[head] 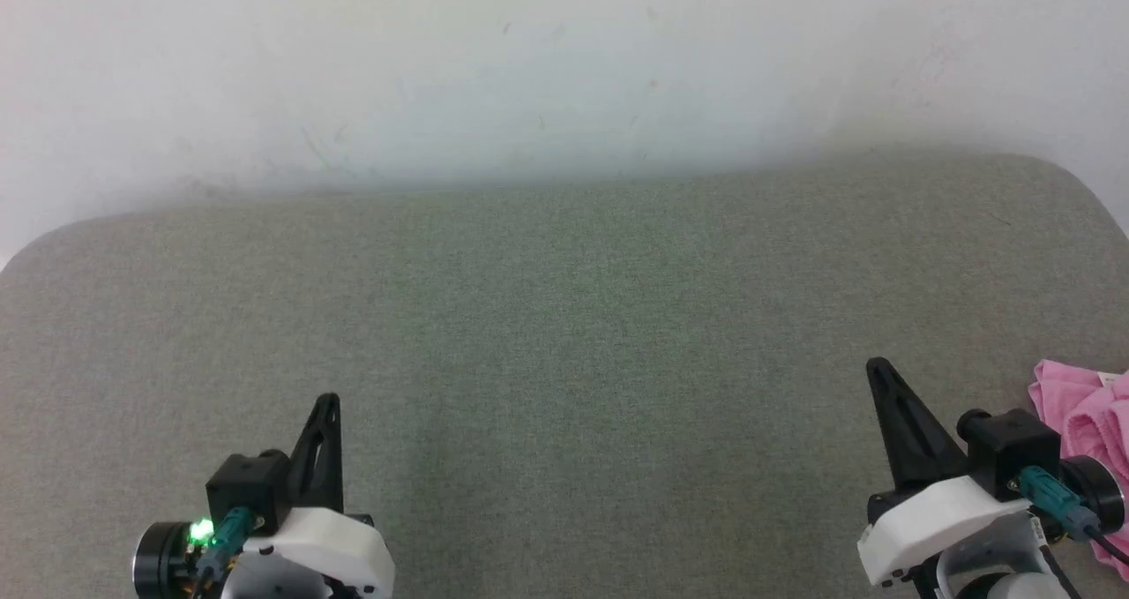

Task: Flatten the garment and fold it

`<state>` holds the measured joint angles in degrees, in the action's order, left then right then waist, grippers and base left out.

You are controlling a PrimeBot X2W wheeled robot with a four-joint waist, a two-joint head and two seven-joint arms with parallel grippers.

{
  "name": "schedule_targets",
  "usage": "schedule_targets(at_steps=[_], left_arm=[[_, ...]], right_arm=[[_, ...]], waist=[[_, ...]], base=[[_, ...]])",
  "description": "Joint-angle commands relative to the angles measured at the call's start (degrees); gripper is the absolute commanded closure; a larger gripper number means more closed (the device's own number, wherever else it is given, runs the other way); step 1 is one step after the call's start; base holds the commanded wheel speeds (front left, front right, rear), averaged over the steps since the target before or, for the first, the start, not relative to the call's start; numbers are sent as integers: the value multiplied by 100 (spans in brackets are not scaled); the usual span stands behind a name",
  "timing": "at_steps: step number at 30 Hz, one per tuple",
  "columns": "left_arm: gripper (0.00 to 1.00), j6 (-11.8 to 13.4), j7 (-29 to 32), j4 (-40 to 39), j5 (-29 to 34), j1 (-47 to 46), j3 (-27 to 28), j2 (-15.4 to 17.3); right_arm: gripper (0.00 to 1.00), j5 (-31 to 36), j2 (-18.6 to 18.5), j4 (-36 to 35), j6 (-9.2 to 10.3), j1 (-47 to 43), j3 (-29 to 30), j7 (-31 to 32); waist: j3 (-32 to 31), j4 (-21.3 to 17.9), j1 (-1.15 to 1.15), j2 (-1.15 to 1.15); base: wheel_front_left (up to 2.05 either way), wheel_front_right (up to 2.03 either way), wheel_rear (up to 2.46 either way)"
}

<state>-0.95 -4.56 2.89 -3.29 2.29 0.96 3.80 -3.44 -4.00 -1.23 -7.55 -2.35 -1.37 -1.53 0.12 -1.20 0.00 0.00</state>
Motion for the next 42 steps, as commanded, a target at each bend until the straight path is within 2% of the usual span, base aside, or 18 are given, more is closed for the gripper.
schedule_targets(at_steps=[1,42], left_arm=[[100,22,19,-41,58,-83,-13,-24],[100,95,456,-289,329,-229,-96,-92]], right_arm=[[100,54,25,16,5,94,24,17],[100,344,113,123,6,235,137,153]], waist=[[0,3,0,0],[-12,120,0,0]], base=[[0,0,0],[0,0,0]])
